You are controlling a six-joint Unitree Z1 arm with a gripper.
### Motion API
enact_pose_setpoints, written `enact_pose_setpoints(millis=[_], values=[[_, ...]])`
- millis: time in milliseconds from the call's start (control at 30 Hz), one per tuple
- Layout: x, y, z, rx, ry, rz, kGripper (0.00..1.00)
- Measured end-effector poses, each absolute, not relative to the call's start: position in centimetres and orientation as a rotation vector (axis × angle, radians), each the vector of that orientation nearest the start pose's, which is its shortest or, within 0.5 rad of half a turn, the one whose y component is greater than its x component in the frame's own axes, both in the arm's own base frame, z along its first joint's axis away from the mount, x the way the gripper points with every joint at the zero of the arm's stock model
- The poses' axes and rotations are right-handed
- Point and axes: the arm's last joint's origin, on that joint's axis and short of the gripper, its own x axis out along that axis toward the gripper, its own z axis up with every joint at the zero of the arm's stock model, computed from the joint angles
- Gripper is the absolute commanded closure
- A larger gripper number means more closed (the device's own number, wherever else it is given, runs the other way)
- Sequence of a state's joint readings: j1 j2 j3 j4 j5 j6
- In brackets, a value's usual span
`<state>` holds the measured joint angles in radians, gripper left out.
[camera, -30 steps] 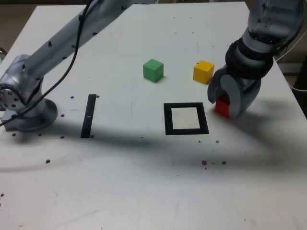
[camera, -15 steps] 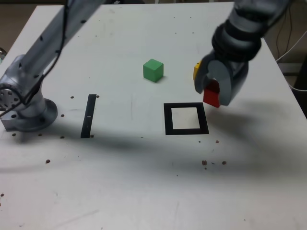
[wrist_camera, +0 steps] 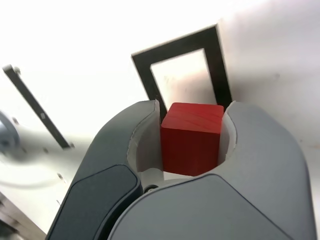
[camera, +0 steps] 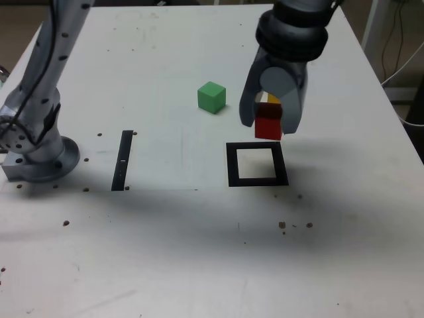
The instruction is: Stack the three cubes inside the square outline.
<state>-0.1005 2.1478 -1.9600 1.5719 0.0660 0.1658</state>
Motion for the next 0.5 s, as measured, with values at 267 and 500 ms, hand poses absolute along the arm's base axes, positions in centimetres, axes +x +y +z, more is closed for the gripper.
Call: enact_pose_setpoints(millis=[267,500], values=[[38.3,-3.5,28.6,0.169,1.779,-0.108,0.63],[38.1,-2.9,26.7,0.113,1.783,-0.087,0.63]])
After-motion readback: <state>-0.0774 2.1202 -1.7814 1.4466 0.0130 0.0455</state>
